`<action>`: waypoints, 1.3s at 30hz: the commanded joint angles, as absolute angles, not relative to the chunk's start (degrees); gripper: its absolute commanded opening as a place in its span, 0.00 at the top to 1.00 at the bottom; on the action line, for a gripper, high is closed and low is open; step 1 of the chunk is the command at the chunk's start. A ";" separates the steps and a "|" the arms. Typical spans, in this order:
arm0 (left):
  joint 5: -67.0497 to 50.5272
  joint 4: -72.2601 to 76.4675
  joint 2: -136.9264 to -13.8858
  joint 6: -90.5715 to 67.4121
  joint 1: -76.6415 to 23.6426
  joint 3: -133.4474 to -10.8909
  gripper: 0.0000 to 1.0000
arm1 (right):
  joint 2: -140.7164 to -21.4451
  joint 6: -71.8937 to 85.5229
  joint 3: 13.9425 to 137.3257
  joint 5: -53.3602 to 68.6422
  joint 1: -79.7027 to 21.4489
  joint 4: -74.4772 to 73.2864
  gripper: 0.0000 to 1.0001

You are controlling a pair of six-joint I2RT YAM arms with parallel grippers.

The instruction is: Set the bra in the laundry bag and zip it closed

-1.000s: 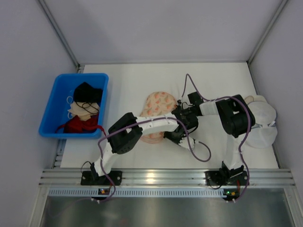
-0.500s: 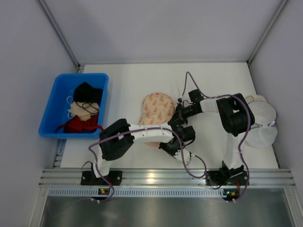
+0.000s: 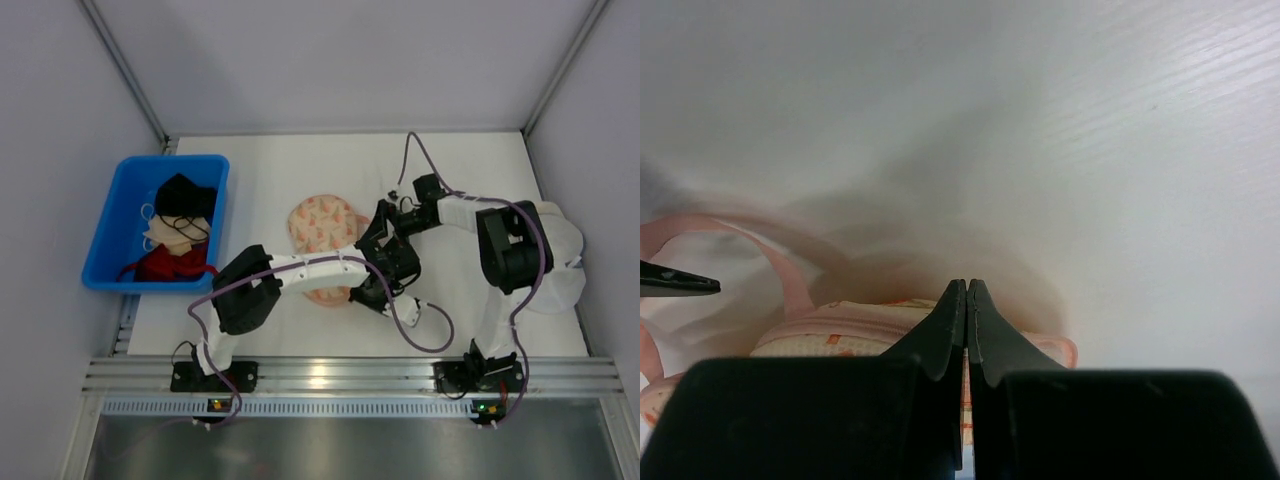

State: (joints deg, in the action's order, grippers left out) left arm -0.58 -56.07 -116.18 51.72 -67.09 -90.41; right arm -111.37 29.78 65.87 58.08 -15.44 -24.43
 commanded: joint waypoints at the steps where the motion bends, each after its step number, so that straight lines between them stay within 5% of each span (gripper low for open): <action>1: -0.79 -54.14 -116.89 51.94 -66.09 -93.60 1.00 | -107.32 25.13 65.58 58.35 -13.98 -29.88 0.18; 13: 1.23 -49.83 -116.10 52.03 -64.25 -95.54 1.00 | -111.53 30.67 62.31 64.42 -20.03 -21.18 0.51; 18: 0.27 -49.92 -115.23 51.16 -64.25 -94.23 1.00 | -112.94 29.89 63.63 63.90 -20.04 -22.41 0.98; 39: -5.21 -48.09 -106.08 43.86 -71.28 -77.16 1.00 | -118.13 23.82 77.42 60.47 -16.61 -30.93 0.99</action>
State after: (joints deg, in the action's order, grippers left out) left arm -0.56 -47.68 -107.94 47.57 -69.58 -77.34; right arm -118.74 25.41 71.72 62.04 -18.20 -32.82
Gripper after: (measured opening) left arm 0.017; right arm 0.027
